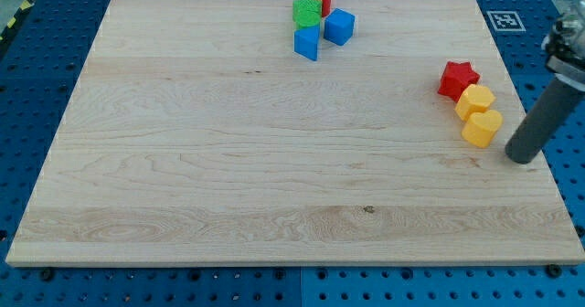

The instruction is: Slide the yellow heart closer to the yellow hexagon

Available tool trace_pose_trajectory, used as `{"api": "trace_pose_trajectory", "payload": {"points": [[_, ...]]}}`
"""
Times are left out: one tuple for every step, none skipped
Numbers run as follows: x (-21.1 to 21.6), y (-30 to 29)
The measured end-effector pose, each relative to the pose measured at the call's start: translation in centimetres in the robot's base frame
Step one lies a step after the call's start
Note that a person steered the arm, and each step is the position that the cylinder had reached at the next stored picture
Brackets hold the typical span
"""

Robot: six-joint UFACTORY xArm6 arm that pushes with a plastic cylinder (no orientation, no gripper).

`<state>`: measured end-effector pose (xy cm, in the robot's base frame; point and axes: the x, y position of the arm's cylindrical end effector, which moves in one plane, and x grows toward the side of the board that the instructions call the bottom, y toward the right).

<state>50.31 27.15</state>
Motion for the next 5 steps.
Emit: {"api": "trace_pose_trajectory", "payload": {"points": [[0.0,1.0],[-0.5,1.0],[-1.3,-0.1],[-2.0,-2.4],[-4.1,-5.2]]}}
